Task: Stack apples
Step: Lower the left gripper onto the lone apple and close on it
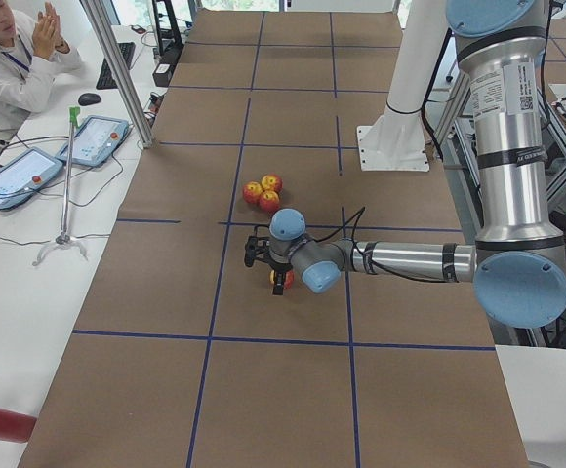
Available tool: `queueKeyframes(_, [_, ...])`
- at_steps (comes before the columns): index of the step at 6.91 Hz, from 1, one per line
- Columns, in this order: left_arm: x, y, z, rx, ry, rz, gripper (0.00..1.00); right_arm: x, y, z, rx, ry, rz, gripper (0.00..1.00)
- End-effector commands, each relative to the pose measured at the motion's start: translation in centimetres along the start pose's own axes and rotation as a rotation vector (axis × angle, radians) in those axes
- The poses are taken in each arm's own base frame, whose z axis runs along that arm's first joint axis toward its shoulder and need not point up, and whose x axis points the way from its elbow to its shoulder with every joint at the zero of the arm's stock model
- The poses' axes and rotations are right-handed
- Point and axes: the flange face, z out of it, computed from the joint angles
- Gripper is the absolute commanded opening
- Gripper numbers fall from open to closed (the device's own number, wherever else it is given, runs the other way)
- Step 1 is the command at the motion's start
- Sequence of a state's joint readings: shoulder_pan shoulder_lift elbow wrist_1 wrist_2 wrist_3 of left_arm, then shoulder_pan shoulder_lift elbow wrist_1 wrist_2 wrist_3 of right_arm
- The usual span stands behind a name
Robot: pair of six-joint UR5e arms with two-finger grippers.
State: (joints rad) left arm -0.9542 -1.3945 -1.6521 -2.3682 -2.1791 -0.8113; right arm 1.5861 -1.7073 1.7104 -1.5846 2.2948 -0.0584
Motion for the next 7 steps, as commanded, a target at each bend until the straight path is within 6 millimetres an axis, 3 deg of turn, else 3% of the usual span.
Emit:
queueKeyframes(1, [1.6, 0.4, 1.7, -0.031, 0.006, 0.034, 1.0, 0.0, 0.0, 0.0, 0.0, 0.0, -0.001, 1.0])
queueKeyframes(3, [1.5, 0.1, 3.5, -0.054, -0.004, 0.035, 0.99, 0.0, 0.0, 0.0, 0.0, 0.0, 0.0, 1.0])
queueKeyframes(4, [0.9, 0.4, 4.1, -0.065, -0.014, 0.035, 0.83, 0.0, 0.0, 0.0, 0.0, 0.0, 0.0, 1.0])
queueKeyframes(5, [1.2, 0.3, 3.9, -0.062, -0.01, 0.039, 0.28, 0.0, 0.0, 0.0, 0.0, 0.0, 0.0, 1.0])
queueKeyframes(6, [1.9, 0.0, 3.6, -0.055, 0.0, 0.05, 0.0, 0.0, 0.0, 0.0, 0.0, 0.0, -0.001, 1.0])
queueKeyframes(7, [4.3, -0.9, 2.1, -0.024, 0.035, 0.066, 0.0, 0.0, 0.0, 0.0, 0.0, 0.0, 0.0, 1.0])
